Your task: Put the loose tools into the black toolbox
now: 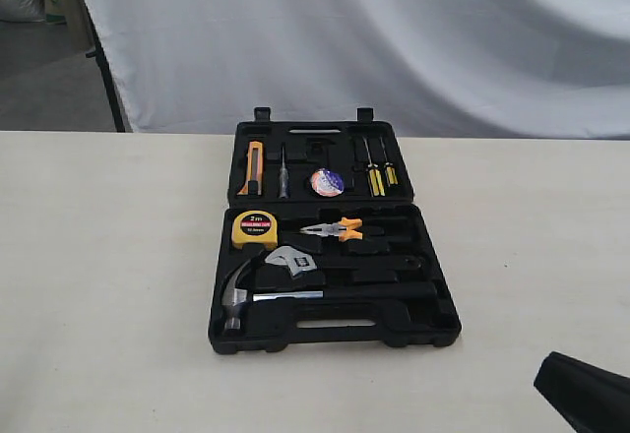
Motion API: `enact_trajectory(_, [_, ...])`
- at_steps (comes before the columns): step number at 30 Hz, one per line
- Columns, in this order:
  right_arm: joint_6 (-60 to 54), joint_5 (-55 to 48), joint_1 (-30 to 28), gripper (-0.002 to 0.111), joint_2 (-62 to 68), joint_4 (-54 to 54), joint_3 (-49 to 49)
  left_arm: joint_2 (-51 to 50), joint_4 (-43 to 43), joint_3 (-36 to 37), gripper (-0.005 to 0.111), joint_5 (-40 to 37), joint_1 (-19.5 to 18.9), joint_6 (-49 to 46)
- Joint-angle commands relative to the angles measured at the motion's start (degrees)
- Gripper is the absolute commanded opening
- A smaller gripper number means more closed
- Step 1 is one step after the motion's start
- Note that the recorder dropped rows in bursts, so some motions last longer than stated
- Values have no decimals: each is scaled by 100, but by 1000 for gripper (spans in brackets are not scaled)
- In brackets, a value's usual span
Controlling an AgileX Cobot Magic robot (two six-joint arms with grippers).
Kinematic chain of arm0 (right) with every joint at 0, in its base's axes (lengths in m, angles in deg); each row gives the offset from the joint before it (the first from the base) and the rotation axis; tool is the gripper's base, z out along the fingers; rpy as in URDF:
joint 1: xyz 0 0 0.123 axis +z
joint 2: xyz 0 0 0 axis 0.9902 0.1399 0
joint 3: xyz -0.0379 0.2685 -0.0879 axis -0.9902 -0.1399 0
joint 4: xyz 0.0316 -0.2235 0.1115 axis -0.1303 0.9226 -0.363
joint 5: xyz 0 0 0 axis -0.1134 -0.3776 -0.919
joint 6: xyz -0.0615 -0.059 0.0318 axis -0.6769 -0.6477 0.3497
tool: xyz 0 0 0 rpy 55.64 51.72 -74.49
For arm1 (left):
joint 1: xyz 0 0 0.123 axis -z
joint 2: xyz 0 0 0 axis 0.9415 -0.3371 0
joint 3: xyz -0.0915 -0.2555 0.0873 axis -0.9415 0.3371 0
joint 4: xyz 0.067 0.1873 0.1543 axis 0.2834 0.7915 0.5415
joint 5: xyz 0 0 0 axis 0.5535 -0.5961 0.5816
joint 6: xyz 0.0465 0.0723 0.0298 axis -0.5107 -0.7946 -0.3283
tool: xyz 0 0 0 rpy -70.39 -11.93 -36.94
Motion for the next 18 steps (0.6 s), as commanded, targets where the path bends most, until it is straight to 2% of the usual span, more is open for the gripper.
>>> enact_trajectory(1, [26,101,-6,0,-151,19,-23,18,25,-15,1,41,-145,27])
enact_trajectory(18, [481,89,-6,0,-149,19,-23,18,25,-15,1,41,-145,27])
